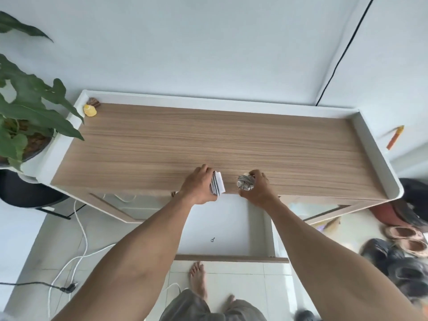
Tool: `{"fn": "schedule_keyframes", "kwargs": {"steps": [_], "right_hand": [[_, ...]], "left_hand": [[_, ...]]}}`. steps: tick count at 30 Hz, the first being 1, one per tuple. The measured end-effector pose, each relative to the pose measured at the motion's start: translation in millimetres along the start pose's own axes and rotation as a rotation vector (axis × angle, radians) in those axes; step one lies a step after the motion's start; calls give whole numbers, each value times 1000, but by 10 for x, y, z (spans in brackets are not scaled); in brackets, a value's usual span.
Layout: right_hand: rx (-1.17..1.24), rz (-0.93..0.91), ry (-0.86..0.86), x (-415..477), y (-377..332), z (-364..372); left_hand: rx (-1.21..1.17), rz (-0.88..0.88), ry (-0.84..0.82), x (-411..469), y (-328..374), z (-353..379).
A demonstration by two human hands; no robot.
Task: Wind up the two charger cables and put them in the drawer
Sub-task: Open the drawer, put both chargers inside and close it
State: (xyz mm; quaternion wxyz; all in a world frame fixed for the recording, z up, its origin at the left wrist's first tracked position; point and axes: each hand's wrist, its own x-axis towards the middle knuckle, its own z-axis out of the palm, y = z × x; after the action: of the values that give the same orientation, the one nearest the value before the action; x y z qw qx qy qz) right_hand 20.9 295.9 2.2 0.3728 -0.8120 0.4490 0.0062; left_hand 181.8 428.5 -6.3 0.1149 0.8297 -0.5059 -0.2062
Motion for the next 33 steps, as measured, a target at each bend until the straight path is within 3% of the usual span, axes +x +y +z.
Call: {"fn": "schedule_keyframes", "kwargs": {"steps": [5, 16, 33], "right_hand": [[-17, 69, -9, -277, 295, -35], [-44, 189, -111, -487, 623, 281], [-11, 344, -182, 85, 758, 1099]], "left_hand": [[11, 73, -97, -103, 266, 264], [13, 39, -261, -219, 158, 773], [139, -49, -294, 51, -512, 1375]]}}
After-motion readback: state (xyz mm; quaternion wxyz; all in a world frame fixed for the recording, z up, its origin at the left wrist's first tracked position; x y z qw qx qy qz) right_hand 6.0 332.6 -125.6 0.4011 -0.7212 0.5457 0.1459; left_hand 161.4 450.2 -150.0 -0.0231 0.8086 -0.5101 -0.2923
